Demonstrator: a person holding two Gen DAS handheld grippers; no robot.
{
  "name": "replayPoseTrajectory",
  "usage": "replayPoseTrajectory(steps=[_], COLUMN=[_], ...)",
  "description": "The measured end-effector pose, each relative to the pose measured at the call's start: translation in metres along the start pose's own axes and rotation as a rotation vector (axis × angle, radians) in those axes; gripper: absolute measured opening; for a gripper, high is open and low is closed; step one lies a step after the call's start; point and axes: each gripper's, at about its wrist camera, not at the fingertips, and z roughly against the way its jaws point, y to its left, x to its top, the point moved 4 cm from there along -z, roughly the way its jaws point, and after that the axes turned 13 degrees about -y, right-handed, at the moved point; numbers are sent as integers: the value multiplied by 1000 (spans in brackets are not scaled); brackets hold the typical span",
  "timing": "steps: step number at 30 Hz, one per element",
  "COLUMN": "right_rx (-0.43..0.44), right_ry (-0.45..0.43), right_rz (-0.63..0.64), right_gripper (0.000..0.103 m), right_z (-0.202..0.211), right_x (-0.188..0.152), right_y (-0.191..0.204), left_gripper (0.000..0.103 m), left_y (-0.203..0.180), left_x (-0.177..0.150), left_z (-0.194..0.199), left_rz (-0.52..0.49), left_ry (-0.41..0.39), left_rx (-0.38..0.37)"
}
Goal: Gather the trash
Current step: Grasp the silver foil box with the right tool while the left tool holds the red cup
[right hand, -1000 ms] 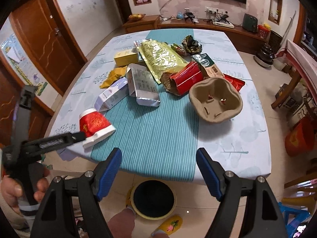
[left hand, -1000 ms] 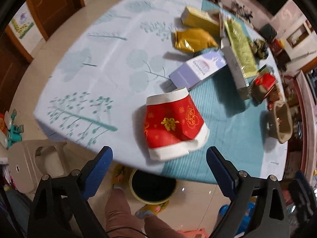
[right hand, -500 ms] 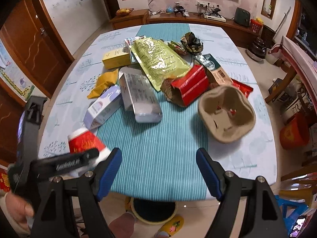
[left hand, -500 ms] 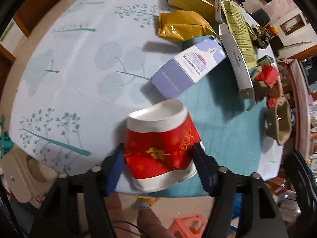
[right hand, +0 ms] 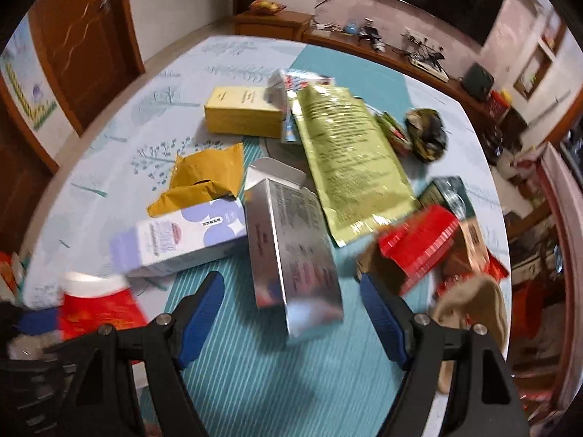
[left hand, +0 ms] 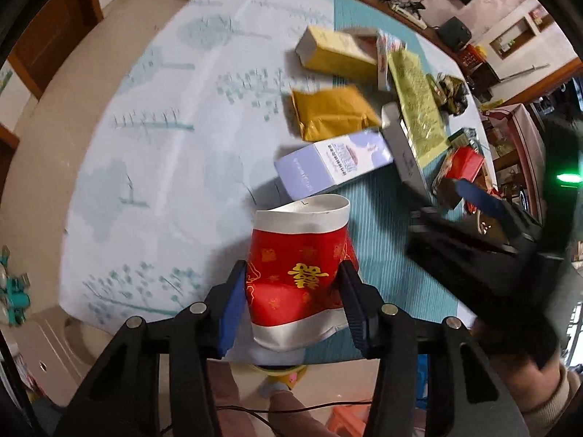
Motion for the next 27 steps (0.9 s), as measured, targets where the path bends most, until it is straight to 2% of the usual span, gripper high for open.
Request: replayPoseTrajectory(steps=[1, 3, 4, 5, 6, 7, 8, 15, 19, 22, 24, 26, 27], right_rx=[-19, -50, -57, -56, -70, -83, -85, -46, 37, 59, 64, 75, 75], right_ry=[4, 26, 56, 84, 65, 53, 56, -26, 17, 39, 59, 58, 53], right_rz=[29, 80, 92, 84, 74, 64, 51, -86, -241, -294, -282, -240, -215], right_gripper=[76, 53, 31, 23, 20, 3, 0, 0, 0, 2, 18, 49, 55], right_z=[-6, -19, -27, -33, -32, -30, -29, 29, 32, 28, 21, 16, 12], right_x=[0, -1, -2, -4, -2, 1, 2, 9, 2, 1, 2, 7, 9], right_y=[4, 11, 13, 13, 11, 10, 8, -3, -17, -27, -33, -33, -34], left_gripper=[48, 48, 48, 48, 48, 48, 48, 48, 48, 48, 48, 48, 48], left_y=[0, 1, 2, 3, 3, 6, 7, -4, -8, -6, -1, 5, 9], left_x=[4, 9, 10, 11, 13, 14, 13, 20, 26, 33, 39, 46, 51], left_z=[3, 5, 5, 6, 6, 7, 9, 13, 17, 18, 19, 19, 19], left_rz=[-24, -61, -74, -87, -100, -112, -121, -244, -281, -274, -255, -229, -212], left_ry=[-9, -13, -12, -9, -8, -9, -9, -11, -19, -29, -36, -38, -38], left_rx=[4, 5, 3, 0, -4, -9, -15, -77, -103, -95, -88, -83, -79])
